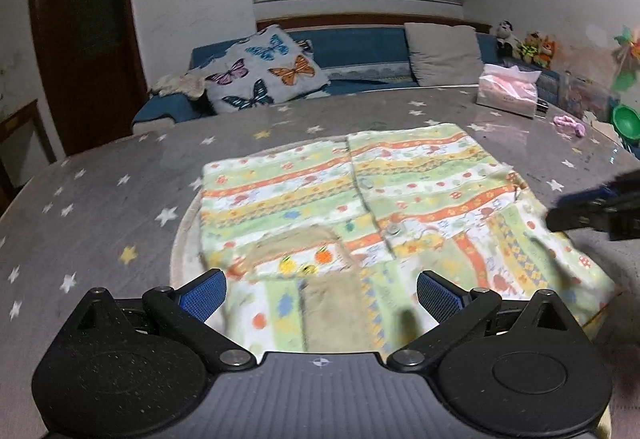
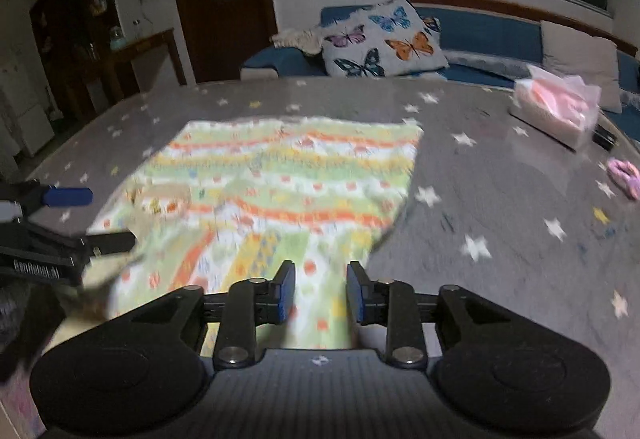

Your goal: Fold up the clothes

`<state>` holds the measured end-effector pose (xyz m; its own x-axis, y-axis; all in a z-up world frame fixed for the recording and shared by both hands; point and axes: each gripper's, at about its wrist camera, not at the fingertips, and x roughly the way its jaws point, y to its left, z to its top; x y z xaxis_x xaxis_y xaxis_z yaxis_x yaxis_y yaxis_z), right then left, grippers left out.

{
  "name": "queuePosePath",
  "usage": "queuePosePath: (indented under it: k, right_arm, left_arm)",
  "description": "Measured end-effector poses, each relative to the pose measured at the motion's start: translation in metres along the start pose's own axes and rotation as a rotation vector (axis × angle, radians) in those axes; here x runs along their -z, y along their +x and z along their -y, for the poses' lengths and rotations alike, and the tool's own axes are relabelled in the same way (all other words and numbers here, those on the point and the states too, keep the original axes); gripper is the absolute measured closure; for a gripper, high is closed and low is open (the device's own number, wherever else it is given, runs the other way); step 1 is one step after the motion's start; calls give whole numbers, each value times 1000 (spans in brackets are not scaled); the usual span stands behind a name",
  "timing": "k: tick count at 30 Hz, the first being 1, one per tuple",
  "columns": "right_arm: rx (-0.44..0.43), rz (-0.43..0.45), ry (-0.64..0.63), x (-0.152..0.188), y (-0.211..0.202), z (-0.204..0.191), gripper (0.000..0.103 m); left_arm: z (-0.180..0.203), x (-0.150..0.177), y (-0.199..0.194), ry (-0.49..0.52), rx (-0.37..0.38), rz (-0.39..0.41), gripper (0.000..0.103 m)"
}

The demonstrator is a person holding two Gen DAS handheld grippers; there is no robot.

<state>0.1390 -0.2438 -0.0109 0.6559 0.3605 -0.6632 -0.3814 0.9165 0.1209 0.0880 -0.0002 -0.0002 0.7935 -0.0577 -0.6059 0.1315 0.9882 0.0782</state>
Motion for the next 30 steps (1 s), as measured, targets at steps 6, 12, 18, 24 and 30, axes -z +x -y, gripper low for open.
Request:
queuePosePath:
  k: [6,12,18,24,30]
  right_arm:
    - [-9,-15,-15,-8,23,-2,69]
    - [-15,-15,-18,-8,22,-4,68]
    - [-51,-21,-49,-6,26,-22,65]
    - [-103,-28,-112,0,31,-52,65]
    - [-150,-31,-226,14,23,-86,65]
  left_arm:
    - [21,-7,16,78,12,-1,0]
    - [23,3,37,159,-79,-28,0]
    - [5,3,33,131,-110,-27,0]
    - [-13,1,14,89,-135,0,0]
    - [-31,8,-11,95,-145,26,0]
